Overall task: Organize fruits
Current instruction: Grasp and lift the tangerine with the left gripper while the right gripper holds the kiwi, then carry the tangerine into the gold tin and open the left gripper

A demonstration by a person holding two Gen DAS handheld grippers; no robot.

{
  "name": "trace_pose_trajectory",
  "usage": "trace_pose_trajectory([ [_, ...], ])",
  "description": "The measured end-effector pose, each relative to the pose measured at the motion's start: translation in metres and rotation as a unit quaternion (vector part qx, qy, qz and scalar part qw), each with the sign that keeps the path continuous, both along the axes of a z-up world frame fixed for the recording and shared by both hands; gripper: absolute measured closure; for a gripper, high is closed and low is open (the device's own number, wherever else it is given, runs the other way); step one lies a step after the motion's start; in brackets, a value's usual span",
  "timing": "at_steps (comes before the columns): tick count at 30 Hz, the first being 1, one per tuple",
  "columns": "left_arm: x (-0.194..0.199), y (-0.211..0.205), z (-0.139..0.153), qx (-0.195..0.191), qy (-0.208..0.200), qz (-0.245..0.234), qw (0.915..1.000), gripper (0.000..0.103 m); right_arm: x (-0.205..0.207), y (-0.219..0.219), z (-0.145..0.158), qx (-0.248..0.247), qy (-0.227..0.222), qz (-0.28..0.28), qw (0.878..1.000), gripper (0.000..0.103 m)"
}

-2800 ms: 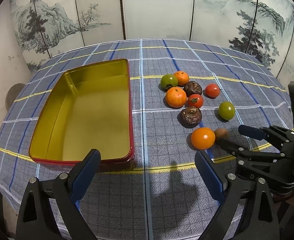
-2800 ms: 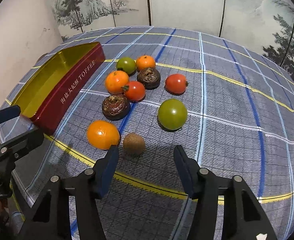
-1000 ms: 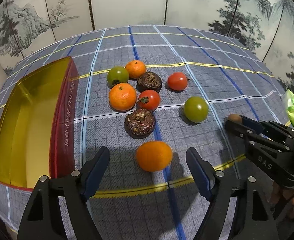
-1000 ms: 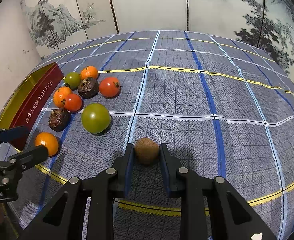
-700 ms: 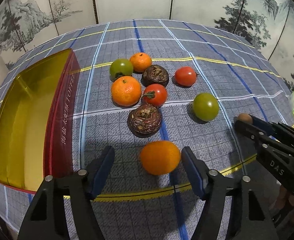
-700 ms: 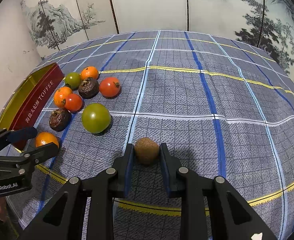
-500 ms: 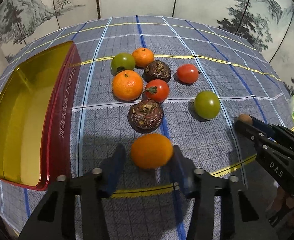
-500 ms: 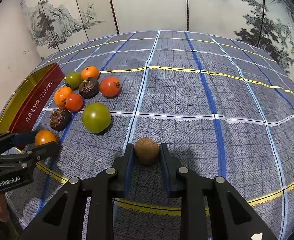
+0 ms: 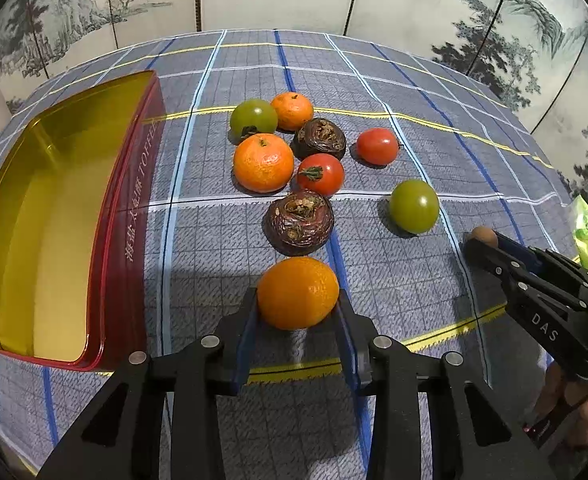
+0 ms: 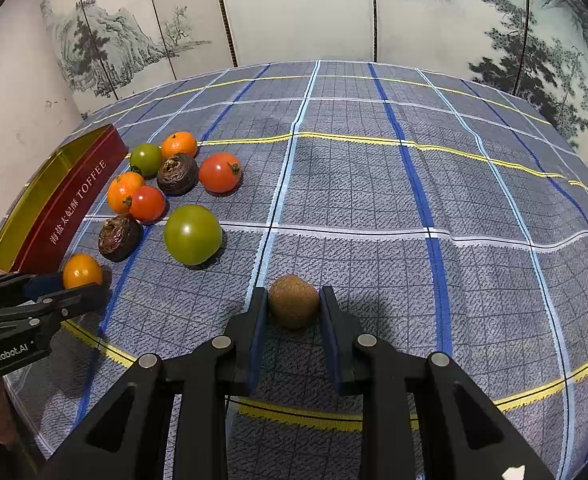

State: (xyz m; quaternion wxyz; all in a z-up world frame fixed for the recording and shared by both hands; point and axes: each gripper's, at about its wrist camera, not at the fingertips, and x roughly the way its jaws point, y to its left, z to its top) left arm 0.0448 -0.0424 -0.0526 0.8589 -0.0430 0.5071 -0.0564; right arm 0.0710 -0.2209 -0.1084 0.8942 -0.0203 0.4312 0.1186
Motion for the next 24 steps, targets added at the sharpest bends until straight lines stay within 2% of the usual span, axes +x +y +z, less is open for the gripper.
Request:
trace_pose_trajectory([
  [6, -0.002, 0.004, 0.005, 0.0, -0.002, -0.002, 1.0, 0.066, 0.0, 0.001, 0.0, 0.0, 0.0, 0.0, 1.0, 0.079],
  [15, -0.008, 0.018, 0.043, 0.0, -0.046, 0.0, 0.9989, 0.066, -0.001, 0.001, 0.0, -0.003, 0.0, 0.0, 1.0, 0.079],
  [20, -0.004, 0.049, 0.064, 0.008, -0.072, 0.027, 0.997, 0.066, 0.0, 0.002, 0.0, -0.006, 0.0, -0.001, 1.0, 0.079],
  [24, 0.0, 0.084, 0.066, 0.029, -0.074, 0.063, 0.9948, 0.066, 0.0, 0.003, 0.0, -0.008, 0.001, -0.001, 1.0, 0.079],
])
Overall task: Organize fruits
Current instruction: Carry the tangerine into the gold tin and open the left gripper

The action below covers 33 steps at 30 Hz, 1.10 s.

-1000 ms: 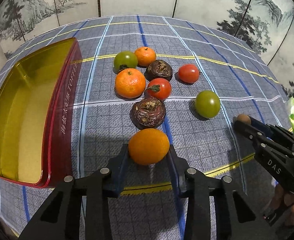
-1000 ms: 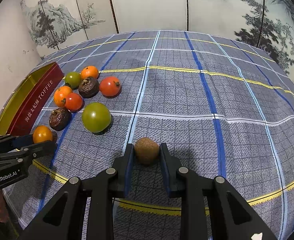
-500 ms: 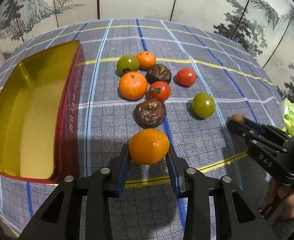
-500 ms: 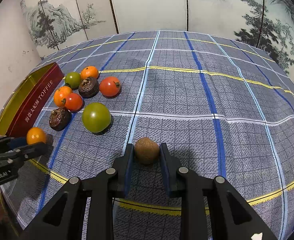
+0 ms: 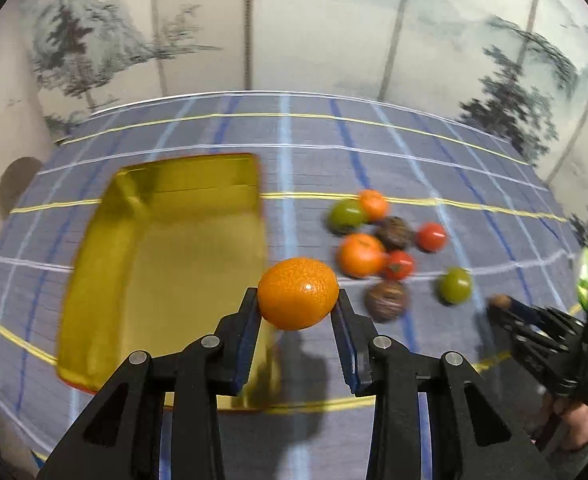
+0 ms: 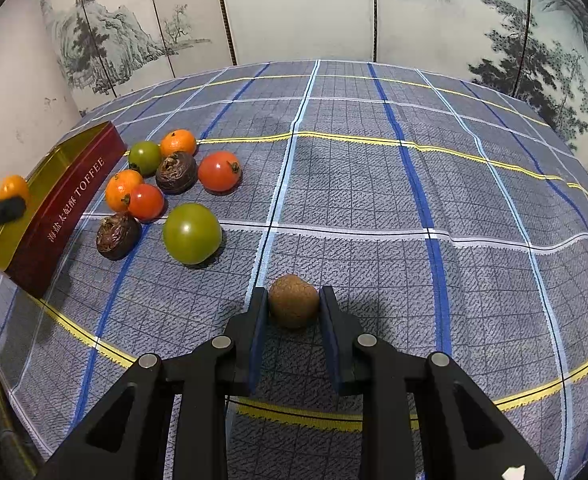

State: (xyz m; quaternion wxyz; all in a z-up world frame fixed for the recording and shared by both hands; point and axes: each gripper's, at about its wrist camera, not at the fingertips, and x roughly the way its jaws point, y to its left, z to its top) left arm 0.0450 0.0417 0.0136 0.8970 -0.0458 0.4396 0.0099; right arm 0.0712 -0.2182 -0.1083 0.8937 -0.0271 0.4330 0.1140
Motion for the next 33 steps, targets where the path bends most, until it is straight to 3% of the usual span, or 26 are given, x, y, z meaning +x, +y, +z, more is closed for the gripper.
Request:
trace_pose_trajectory([
  [14, -0.001, 0.094, -0.037, 0.031, 0.045, 0.079, 0.9954, 0.066, 0.001, 0.004, -0.001, -0.014, 0.0, -0.002, 1.0, 0.079],
  [33, -0.008, 0.104, -0.061, 0.048, 0.079, 0.079, 0.9926, 0.066, 0.002, 0.01, 0.0, -0.031, 0.002, -0.005, 1.0, 0.079],
])
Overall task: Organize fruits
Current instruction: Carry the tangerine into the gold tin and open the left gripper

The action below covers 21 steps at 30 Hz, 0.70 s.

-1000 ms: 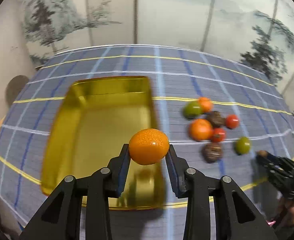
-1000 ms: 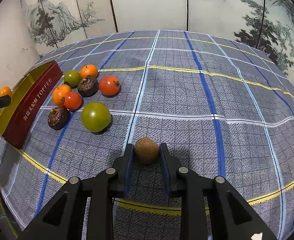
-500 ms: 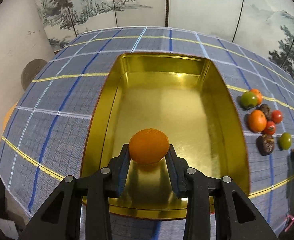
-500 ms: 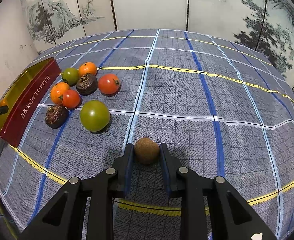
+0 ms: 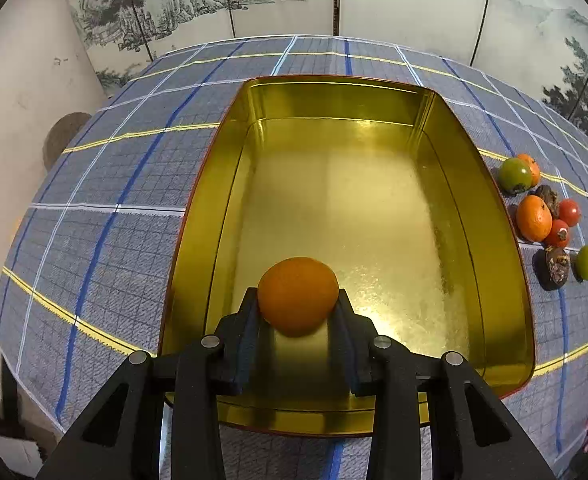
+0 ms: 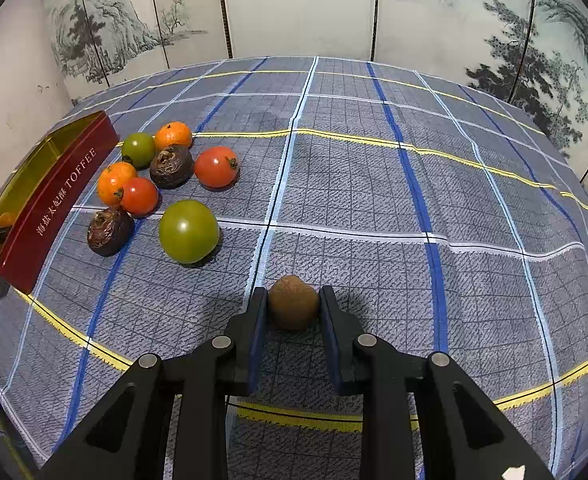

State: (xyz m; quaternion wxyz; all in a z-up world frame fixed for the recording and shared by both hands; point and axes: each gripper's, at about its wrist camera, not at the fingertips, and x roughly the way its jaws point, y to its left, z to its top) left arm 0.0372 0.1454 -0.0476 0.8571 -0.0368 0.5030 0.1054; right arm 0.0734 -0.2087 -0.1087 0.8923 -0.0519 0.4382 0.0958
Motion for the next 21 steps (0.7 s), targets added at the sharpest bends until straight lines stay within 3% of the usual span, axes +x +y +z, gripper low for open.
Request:
trace_pose_trajectory([
  [21, -0.0064, 0.001, -0.0042, 0.008, 0.006, 0.003, 0.9999, 0.066, 0.0004, 0.0004, -0.0001, -0.003, -0.001, -0.001, 1.0, 0.078],
])
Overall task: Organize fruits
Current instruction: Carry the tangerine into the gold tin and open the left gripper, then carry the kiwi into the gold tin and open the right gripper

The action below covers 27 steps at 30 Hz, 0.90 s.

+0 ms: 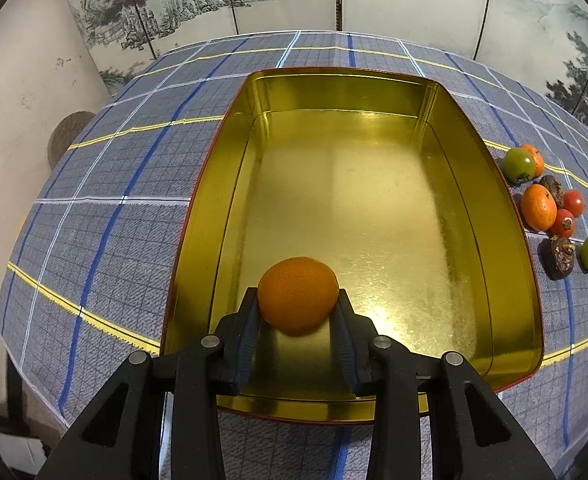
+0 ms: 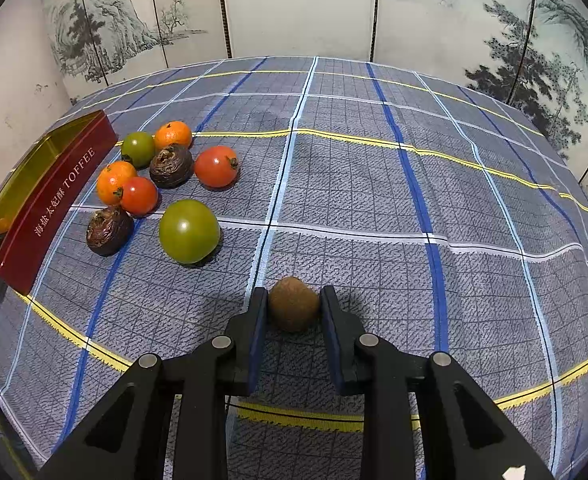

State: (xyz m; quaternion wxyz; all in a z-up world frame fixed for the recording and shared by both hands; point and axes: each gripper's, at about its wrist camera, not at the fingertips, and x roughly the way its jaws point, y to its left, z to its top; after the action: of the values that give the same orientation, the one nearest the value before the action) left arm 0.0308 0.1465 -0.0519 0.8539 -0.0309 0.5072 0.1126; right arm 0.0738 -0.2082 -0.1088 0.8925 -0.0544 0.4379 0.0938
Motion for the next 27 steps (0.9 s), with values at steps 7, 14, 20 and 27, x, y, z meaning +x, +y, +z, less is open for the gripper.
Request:
trace_pose_trajectory([
  [7, 0.0, 0.0, 0.0, 0.001, 0.0, 0.0, 1.0, 0.065, 0.0, 0.001, 0.0, -0.002, -0.001, -0.002, 1.0, 0.079],
  [14, -0.001, 0.002, 0.002, -0.01, -0.009, -0.006, 0.9999, 0.059, 0.0, -0.001, 0.0, -0.003, 0.0, -0.005, 1.0, 0.079],
  [20, -0.003, 0.003, 0.009, -0.024, -0.031, -0.009, 0.9992, 0.046, 0.0, 0.001, 0.004, 0.006, 0.0, -0.008, 1.0, 0.08],
  [27, -0.012, 0.01, 0.029, -0.055, -0.082, -0.005, 0.9951, 0.042, -0.004, 0.022, 0.028, 0.02, -0.028, 0.019, 0.999, 0.08],
])
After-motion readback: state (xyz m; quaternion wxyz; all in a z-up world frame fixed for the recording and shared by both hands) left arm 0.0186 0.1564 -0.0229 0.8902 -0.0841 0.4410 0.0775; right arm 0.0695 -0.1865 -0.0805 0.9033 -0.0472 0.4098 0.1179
